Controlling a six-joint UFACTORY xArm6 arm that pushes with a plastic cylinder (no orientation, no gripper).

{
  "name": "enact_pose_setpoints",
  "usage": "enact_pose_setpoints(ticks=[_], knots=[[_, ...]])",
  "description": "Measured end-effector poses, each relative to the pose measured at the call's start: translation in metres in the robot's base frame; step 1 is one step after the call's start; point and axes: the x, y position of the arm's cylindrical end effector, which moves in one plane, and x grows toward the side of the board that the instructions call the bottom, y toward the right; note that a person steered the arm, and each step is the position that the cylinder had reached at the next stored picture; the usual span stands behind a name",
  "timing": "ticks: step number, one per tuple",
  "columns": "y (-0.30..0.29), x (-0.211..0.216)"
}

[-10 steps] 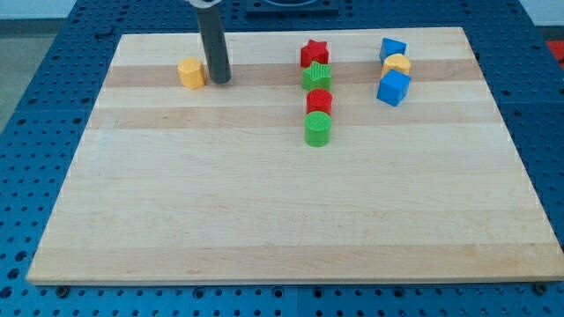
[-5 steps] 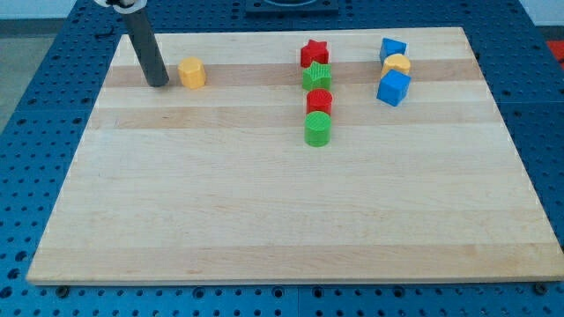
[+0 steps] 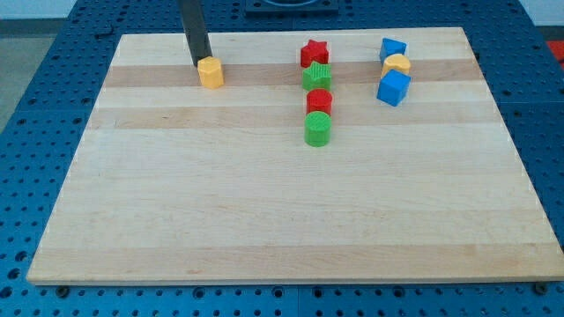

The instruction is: Push the yellow hexagon towards the right side of the green circle

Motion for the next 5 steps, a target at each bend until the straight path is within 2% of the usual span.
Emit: enact_pose_setpoints(ticks=[4, 5], knots=[[0.093, 0.164], [0.099, 0.193]])
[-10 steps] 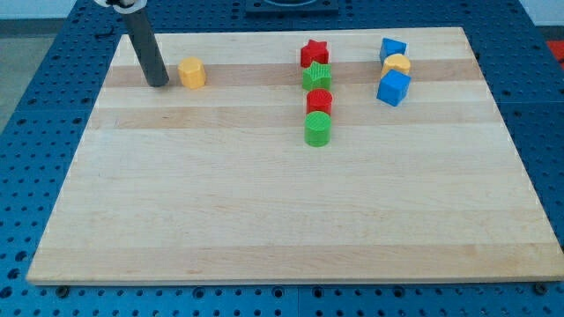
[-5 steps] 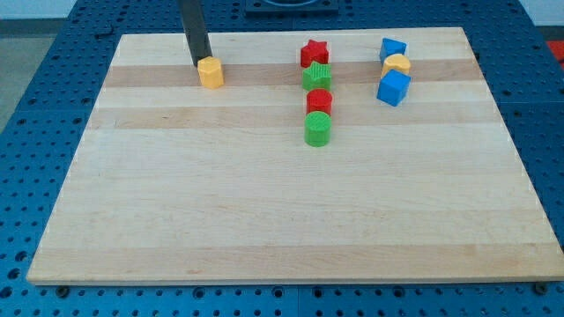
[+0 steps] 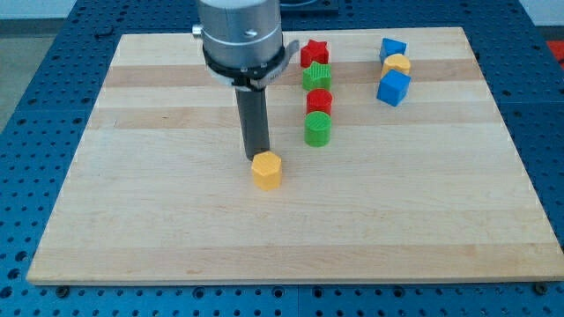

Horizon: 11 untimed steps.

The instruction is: Push the yellow hexagon towards the right side of the green circle

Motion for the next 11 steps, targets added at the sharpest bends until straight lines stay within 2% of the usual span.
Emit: enact_pose_setpoints(ticks=[5, 7, 9, 11], knots=[[0.001, 0.111], [0.007, 0.095], [0.049, 0.087], [0.111, 0.025]])
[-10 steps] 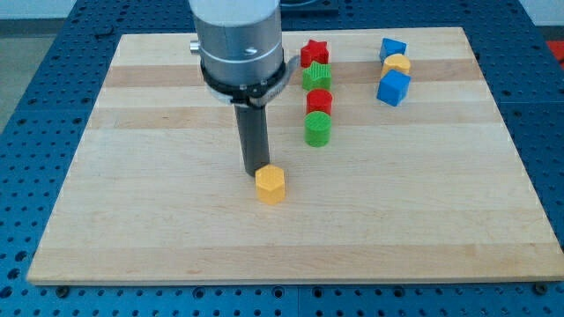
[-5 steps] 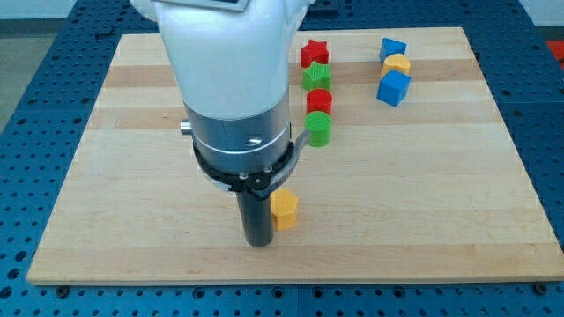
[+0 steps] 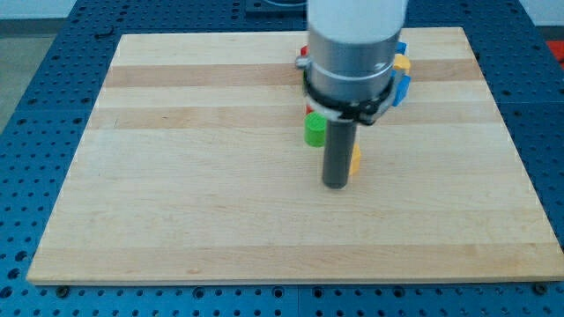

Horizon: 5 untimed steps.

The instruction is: Push the yellow hexagon towards the right side of the green circle

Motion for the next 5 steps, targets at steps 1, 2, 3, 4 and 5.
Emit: enact_pose_setpoints(ticks=[1, 2, 3, 4, 5], knots=[[0.021, -0.019], [0.034, -0.041], [0.029, -0.031], [0.005, -0.021], [-0.003, -0.03]])
